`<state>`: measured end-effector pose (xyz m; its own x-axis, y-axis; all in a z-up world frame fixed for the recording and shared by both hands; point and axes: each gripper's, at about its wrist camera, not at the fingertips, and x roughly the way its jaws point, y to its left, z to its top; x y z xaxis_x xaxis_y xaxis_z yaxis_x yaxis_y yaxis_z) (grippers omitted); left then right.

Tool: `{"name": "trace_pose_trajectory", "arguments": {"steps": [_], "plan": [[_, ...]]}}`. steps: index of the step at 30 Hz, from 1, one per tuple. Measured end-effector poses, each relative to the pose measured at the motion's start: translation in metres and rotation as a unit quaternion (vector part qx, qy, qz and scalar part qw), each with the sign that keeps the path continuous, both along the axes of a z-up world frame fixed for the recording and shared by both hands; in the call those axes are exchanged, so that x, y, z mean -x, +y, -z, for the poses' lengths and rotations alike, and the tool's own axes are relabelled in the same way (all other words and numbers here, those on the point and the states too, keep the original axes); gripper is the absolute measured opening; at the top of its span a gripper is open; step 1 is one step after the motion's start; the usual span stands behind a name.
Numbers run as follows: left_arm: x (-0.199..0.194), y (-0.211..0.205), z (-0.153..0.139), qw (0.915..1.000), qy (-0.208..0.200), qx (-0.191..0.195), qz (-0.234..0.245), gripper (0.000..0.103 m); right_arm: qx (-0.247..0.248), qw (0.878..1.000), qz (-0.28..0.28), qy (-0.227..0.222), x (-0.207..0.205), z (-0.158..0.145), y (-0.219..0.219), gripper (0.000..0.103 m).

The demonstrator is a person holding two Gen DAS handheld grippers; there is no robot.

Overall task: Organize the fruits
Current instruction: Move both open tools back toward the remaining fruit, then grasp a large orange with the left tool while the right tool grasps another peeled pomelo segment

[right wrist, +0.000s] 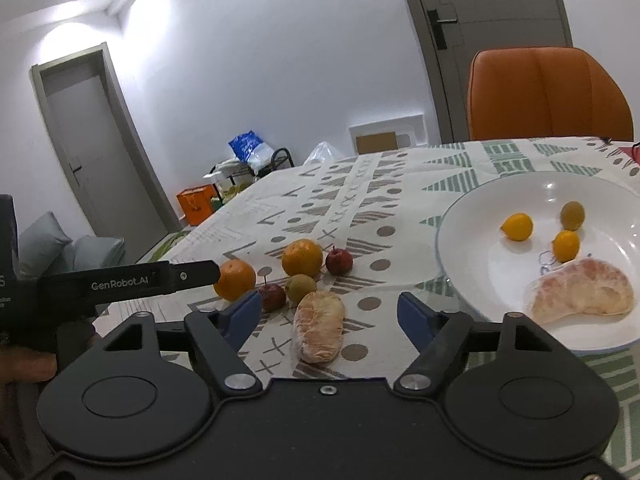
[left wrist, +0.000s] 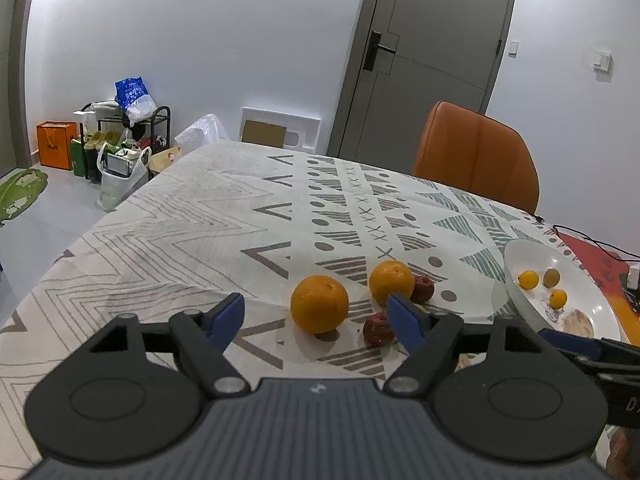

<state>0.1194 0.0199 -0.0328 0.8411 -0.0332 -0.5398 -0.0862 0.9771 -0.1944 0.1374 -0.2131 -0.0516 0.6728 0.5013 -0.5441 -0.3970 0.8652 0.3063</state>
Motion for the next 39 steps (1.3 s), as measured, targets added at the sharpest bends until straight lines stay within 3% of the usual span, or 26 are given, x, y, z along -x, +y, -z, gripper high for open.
{"name": "trace_pose_trajectory", "arguments": {"steps": [19, 25, 33, 35, 39], "plan": [[-0.028, 0.008, 0.018, 0.9996, 0.017, 0.024, 0.001, 0.060, 0.028, 0.998, -0.015, 0.049, -0.023, 0.024, 0.027, 0.055], [-0.035, 0.009, 0.023, 0.9990, 0.022, 0.036, 0.013, 0.039, 0.037, 0.998, -0.017, 0.045, -0.025, 0.025, 0.032, 0.054], [-0.026, 0.009, 0.018, 0.9994, 0.022, 0.027, 0.009, 0.038, 0.050, 0.998, -0.030, 0.038, -0.023, 0.025, 0.040, 0.043], [-0.023, 0.010, 0.015, 0.9995, 0.020, 0.025, 0.006, 0.038, 0.052, 0.998, -0.031, 0.036, -0.022, 0.025, 0.041, 0.035], [-0.017, 0.010, 0.008, 0.9997, 0.012, 0.019, 0.003, 0.038, 0.046, 0.998, -0.035, 0.034, -0.019, 0.024, 0.040, 0.033]]}}
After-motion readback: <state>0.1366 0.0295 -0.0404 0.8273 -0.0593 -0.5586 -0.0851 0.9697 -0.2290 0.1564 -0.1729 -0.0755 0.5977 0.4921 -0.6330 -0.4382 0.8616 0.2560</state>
